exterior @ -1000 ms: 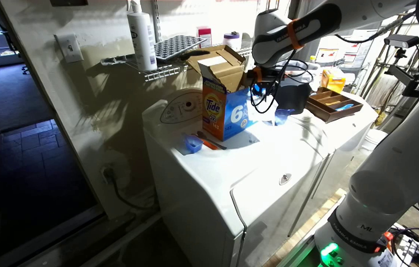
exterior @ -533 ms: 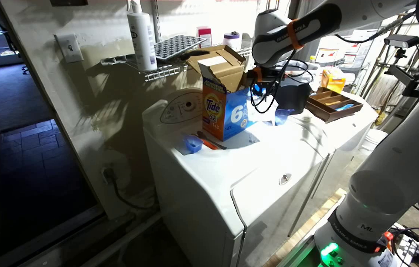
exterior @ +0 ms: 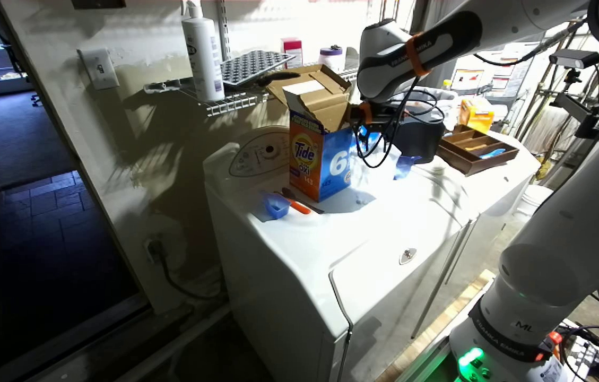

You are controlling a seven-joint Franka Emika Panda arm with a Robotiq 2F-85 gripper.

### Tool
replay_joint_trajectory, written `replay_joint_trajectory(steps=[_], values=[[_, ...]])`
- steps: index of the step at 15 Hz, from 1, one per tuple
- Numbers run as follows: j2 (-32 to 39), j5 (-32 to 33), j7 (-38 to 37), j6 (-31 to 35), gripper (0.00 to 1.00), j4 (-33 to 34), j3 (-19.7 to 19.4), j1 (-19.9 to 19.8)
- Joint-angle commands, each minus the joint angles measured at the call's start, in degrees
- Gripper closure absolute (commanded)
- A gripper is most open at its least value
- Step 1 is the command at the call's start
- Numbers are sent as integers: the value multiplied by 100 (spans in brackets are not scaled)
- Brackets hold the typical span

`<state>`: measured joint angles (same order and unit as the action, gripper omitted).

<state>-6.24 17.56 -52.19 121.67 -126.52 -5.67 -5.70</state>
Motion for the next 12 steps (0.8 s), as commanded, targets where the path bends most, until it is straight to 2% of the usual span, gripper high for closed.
replay_joint_trajectory(steps=[1, 3, 4, 12], values=[[49, -79, 42, 20, 13, -117, 100, -32], [93, -133, 73, 38, 1, -178, 110, -27], [109, -228, 101, 21, 0, -209, 109, -16], [376, -181, -8, 611, 0, -602, 94, -22]])
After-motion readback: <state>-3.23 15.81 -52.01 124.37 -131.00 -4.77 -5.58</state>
